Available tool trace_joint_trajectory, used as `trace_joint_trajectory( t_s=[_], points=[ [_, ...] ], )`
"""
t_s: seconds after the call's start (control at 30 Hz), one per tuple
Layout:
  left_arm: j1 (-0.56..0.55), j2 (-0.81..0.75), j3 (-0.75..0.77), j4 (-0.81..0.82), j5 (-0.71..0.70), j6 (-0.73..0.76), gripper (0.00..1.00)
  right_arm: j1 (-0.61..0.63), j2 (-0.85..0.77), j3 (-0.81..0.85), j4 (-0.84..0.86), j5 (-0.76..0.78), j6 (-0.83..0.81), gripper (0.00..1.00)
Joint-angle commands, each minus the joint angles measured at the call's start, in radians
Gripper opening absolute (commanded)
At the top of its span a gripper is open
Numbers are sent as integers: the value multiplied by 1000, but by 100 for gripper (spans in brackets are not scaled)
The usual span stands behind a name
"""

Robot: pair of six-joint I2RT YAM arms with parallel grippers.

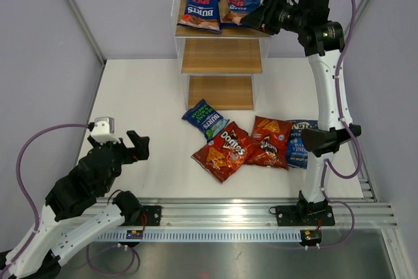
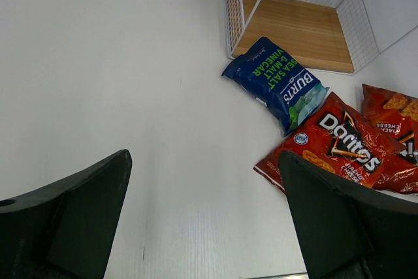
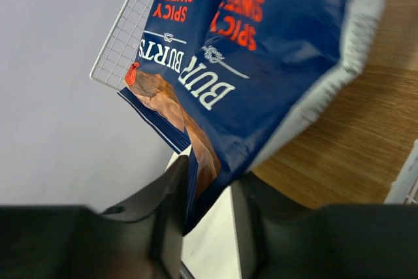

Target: Place and organize the chips bags onto the shelf

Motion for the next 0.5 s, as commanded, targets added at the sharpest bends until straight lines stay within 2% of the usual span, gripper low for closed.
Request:
trace_joint_trajectory(
  t_s=[0.0, 0.13, 0.2, 0.3, 0.4, 0.43, 0.47],
  points=[
    [-4, -8, -11, 55, 34, 28, 99, -3, -6, 38, 40, -13, -24, 42],
    [-4, 4, -12, 57, 40, 29, 99, -3, -30, 41, 38, 36, -53, 43],
    [-4, 8, -14, 58, 43, 29, 99, -3, -53, 41, 38, 68, -71, 53],
    [-4, 6, -18, 60, 48, 29, 99, -3, -82, 35, 38, 134, -105, 56],
    [-4, 4, -20, 63, 54, 31, 99, -1, -107, 18, 47, 188, -134, 76],
    [-4, 4, -20, 63, 52, 31, 99, -1, -110, 9, 49, 200, -149, 80],
    [-4, 4, -20, 65, 56, 29, 99, -3, -112, 8, 49, 218, -156, 80]
  ],
)
